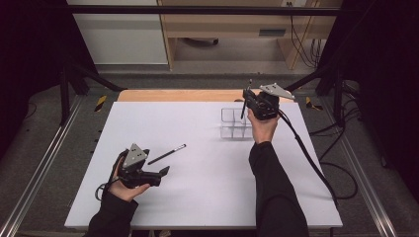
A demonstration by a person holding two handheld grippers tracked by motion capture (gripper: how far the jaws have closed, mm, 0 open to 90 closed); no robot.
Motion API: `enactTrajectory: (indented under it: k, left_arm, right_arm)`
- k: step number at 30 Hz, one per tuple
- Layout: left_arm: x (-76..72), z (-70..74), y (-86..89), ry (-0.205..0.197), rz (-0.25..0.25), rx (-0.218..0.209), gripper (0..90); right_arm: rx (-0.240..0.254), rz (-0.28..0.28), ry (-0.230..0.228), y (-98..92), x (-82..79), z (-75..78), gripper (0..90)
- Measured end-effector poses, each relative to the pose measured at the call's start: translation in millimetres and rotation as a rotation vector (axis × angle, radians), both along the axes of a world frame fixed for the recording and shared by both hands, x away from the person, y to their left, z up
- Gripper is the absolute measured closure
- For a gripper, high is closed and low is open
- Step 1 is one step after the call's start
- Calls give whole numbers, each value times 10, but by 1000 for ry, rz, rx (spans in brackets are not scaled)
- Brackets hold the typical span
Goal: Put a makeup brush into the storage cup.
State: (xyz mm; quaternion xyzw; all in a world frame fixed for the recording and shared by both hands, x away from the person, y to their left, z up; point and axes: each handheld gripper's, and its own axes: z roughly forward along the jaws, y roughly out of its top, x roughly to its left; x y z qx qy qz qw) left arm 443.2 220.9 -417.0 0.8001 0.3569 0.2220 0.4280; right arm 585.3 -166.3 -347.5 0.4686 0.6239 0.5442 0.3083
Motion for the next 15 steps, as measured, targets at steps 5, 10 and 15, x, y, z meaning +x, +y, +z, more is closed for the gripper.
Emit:
enactTrajectory:
  k: [5,10,15]
  left_arm:
    - [1,-1,0,-1,1,3,77]
    - [0,4,7,-3,3,1,77]
    - [-2,4,4,-4,0,3,77]
  right_arm:
    - [-5,-11,3,20,43,-37,840]
    - [-8,-20,13,43,80,-79,840]
    - [-15,-22,20,76,99,-122,840]
